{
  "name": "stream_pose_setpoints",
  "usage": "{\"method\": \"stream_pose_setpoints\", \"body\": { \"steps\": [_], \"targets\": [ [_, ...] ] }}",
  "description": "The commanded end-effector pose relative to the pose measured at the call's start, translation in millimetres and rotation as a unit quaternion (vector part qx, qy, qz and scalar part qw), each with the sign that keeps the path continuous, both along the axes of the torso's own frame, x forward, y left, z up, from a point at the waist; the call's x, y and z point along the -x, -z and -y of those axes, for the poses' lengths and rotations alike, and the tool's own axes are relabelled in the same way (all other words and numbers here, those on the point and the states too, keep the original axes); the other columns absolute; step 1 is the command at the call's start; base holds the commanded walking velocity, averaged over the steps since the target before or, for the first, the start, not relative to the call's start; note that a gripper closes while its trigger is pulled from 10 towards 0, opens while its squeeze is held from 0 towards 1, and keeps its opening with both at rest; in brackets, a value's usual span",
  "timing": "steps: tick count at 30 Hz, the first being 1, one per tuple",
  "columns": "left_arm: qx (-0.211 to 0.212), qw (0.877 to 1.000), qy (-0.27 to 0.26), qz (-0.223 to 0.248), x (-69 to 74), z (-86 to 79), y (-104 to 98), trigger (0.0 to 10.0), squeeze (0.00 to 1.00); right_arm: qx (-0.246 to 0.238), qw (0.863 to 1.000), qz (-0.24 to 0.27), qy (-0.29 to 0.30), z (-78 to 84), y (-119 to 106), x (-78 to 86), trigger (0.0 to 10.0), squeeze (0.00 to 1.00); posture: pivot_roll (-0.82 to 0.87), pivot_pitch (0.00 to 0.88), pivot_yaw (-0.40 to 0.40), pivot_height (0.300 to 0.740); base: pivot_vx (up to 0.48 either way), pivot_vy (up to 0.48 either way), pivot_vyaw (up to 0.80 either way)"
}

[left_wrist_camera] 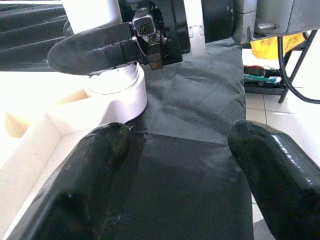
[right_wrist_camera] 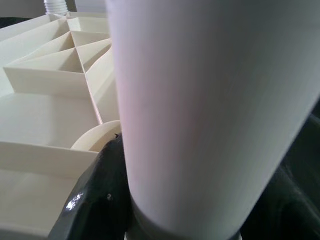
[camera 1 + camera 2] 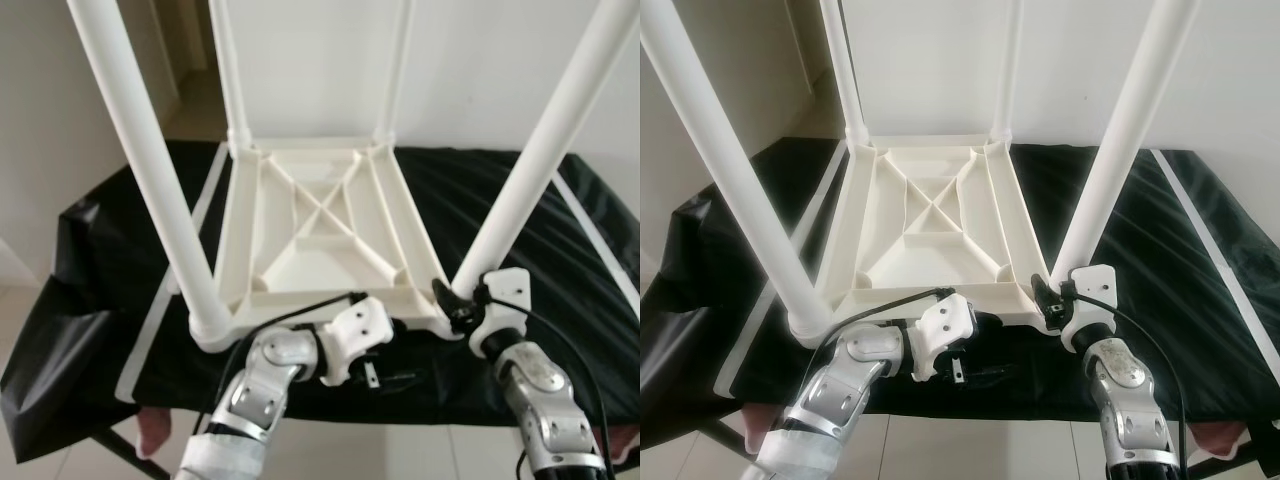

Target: Building children table

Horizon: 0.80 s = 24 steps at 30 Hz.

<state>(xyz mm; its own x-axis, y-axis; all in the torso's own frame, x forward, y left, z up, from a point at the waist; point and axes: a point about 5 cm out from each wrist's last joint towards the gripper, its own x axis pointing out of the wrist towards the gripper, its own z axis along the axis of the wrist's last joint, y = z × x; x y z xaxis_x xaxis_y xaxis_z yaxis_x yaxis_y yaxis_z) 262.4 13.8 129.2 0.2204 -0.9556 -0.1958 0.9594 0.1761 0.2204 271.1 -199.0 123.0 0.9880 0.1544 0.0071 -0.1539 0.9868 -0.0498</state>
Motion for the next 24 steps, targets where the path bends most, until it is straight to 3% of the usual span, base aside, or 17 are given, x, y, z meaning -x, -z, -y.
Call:
{"method": "stream_pose_setpoints", "body": {
  "steps": [1,4,7,9,10,18,24],
  "targets": [
    [0.009,0.998,-0.064,0.009,-4.9,-2.1,1,10.0,0.00,-0.004,1.000,-0.025,0.011,1.1,9,3.5,10.0,0.00,-0.04,0.000,-0.013,0.740,0.000,0.000,0.00],
    [0.008,0.998,-0.065,0.009,-4.7,-2.6,1,10.0,0.00,-0.032,0.993,-0.032,0.110,0.6,12,9.7,10.0,0.00,-0.04,0.000,-0.016,0.740,0.000,0.000,0.00],
    [0.008,0.998,-0.065,0.009,-4.9,-2.3,1,10.0,0.00,-0.043,0.989,-0.036,0.134,-1.5,14,11.0,10.0,0.00,-0.04,0.000,-0.017,0.740,0.000,0.000,0.00],
    [0.009,0.998,-0.065,0.009,-5.3,-1.8,1,10.0,0.00,-0.054,0.985,-0.038,0.160,-6.0,16,11.9,10.0,0.00,-0.04,0.000,-0.015,0.740,0.000,0.000,0.00],
    [0.008,0.998,-0.064,0.011,-5.5,-0.8,0,10.0,0.00,-0.070,0.977,-0.045,0.196,-18.6,21,12.8,10.0,0.00,-0.03,0.000,-0.014,0.740,0.000,0.000,0.00],
    [0.007,0.998,-0.064,0.011,-4.5,-1.9,1,10.0,0.00,-0.086,0.971,-0.055,0.218,-30.7,23,15.5,10.0,0.00,-0.03,0.000,-0.014,0.740,0.000,0.000,0.00],
    [0.007,0.998,-0.064,0.009,-4.8,-1.0,1,10.0,0.00,-0.084,0.968,-0.052,0.229,-29.2,19,16.9,10.0,0.00,-0.04,0.000,-0.015,0.740,0.000,0.000,0.00]
  ]
}}
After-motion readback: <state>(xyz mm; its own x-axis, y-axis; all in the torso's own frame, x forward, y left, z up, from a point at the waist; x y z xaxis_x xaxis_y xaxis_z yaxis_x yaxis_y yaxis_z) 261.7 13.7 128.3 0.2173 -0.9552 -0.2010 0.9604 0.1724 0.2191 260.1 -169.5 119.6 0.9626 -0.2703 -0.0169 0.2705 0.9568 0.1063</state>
